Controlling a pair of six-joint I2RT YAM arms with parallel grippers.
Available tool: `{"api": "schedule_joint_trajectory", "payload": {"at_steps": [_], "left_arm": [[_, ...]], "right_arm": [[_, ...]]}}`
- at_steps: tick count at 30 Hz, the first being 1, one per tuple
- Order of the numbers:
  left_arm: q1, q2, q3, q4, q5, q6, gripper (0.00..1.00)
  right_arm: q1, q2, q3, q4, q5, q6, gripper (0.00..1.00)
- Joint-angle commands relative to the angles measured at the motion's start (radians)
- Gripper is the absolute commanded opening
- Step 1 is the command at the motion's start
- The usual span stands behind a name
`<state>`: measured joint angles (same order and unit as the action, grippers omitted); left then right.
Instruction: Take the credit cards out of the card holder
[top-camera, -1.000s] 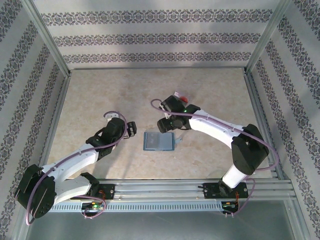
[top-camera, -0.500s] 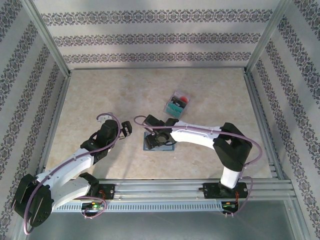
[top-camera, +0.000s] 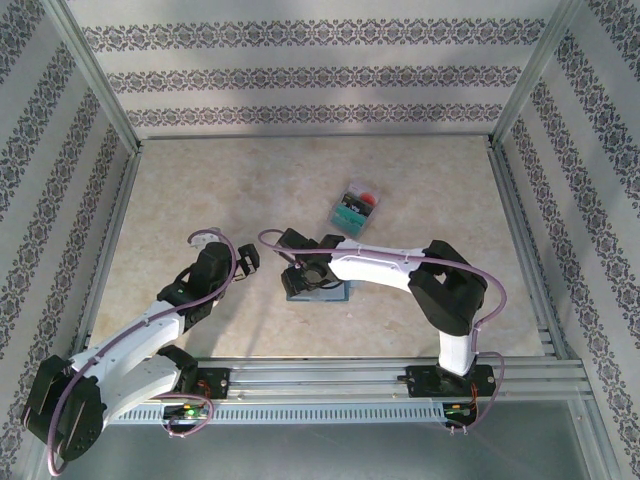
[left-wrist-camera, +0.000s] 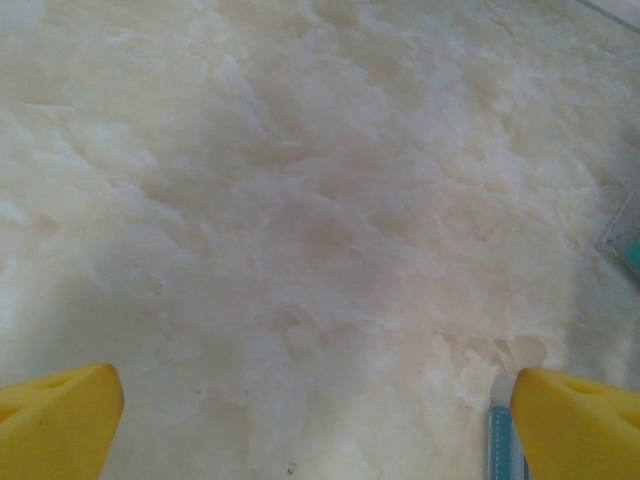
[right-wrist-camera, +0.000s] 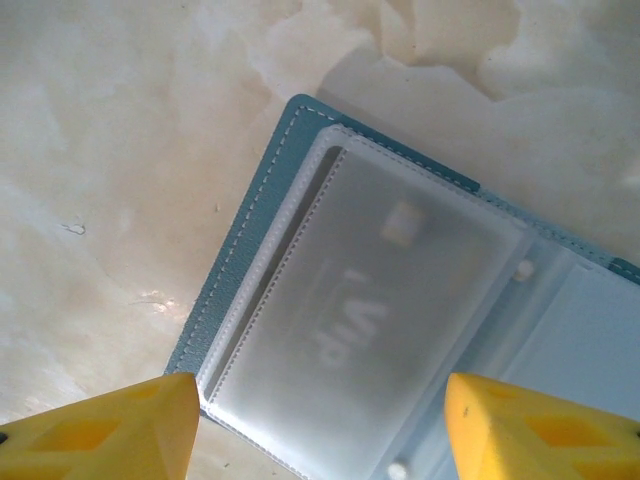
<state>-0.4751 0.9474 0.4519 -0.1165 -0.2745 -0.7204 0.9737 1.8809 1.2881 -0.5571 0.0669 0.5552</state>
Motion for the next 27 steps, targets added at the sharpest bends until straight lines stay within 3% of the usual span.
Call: {"api": "schedule_joint_trajectory", "payload": {"at_steps": [1, 10, 18, 20, 23, 27], "left_arm": [[0.019, -0.014, -0.011, -0.028, -0.012, -0.016, 0.99], [0.026, -0.014, -0.013, -0.026, 0.001, -0.016, 0.99], [0.031, -0.019, -0.015, -0.025, 0.008, -0.018, 0.99], [0.031, -0.021, -0.015, -0.025, 0.009, -0.019, 0.99], [0.031, -0.023, -0.012, -0.028, 0.010, -0.019, 0.99], [0.033, -0.029, -0.009, -0.034, 0.009, -0.016, 0.99]], "right_arm": [[0.011, 0.028, 0.032, -0.023, 0.026, 0.010, 0.66], [0.013, 0.076, 0.034, -0.034, 0.028, 0.007, 0.66], [0.014, 0.094, 0.022, -0.050, 0.030, -0.004, 0.59], [0.014, 0.093, 0.017, -0.050, 0.033, -0.004, 0.55], [0.014, 0.080, 0.011, -0.050, 0.046, -0.004, 0.39], [0.014, 0.051, 0.008, -0.054, 0.082, -0.007, 0.34]]}}
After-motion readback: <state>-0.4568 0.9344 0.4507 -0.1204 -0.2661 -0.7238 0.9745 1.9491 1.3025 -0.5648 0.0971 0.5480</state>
